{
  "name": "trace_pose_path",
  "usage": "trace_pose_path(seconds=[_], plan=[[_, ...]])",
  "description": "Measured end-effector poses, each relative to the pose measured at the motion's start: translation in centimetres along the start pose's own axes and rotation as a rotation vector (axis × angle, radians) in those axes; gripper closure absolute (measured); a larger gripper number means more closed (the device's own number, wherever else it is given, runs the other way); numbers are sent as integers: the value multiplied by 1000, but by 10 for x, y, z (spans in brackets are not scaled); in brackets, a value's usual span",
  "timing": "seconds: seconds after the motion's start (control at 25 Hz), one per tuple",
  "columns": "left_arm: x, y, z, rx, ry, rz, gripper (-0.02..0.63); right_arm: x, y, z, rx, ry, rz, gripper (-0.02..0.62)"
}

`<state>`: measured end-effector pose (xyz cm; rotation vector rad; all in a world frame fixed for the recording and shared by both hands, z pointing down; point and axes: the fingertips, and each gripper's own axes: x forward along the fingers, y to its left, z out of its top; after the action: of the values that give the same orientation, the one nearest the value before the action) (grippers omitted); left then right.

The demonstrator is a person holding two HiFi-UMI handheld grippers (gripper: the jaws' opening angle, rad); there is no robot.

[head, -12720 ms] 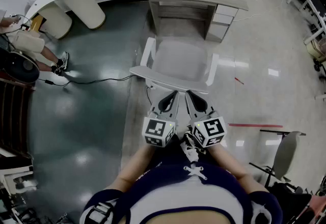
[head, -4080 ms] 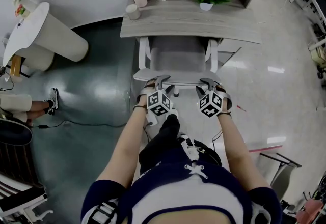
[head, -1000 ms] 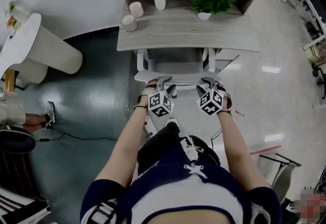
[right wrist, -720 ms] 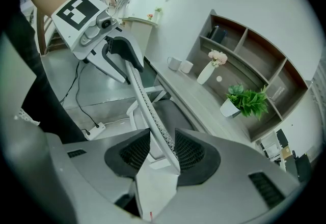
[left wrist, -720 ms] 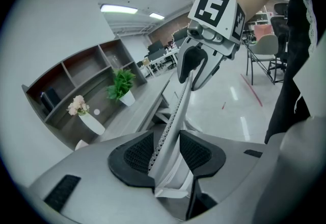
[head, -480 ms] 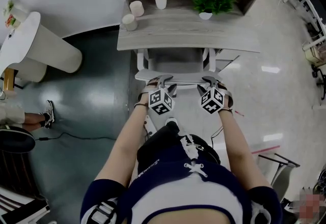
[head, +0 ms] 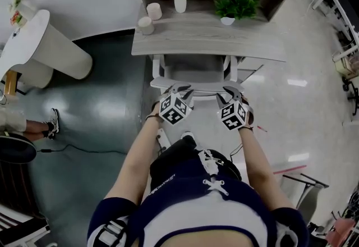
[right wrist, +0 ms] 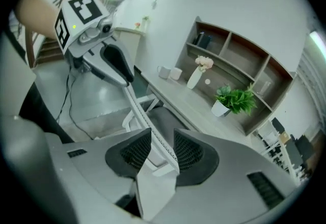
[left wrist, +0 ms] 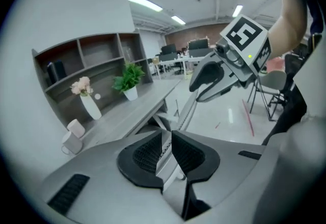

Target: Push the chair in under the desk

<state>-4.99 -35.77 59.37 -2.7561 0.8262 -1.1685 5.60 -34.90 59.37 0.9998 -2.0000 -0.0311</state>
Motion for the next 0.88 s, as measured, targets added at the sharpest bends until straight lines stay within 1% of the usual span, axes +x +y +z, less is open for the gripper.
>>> trace_pose_path(seconds=[0.12,0.24,0.32,0.4,0.52,0.6,0.76,0.88], plan=[[-16,10,12,-91,-81,82,552,-17,-7,19,100,-96,-42,472],[-33,15,26,-136,-162,151,577,-34,-9,36,179,-187,-70,546],[-44,14,34,-175,-206,179,594,-45,-8,48,246,-246,-64,563],[-55,9,42,-224,-252,181,597,-57,-6,59,319,-307,-47,574],[-73,-6,58,-296,-327,158,598,-78,-1,73,448,-397,-4,584],[-86,-16,67,-334,-367,162,598,-93,3,80,517,-448,21,584],[-105,-30,75,-371,-405,202,598,-119,13,88,574,-521,53,584],[-117,-43,78,-410,-428,198,598,-136,21,91,590,-561,66,584]])
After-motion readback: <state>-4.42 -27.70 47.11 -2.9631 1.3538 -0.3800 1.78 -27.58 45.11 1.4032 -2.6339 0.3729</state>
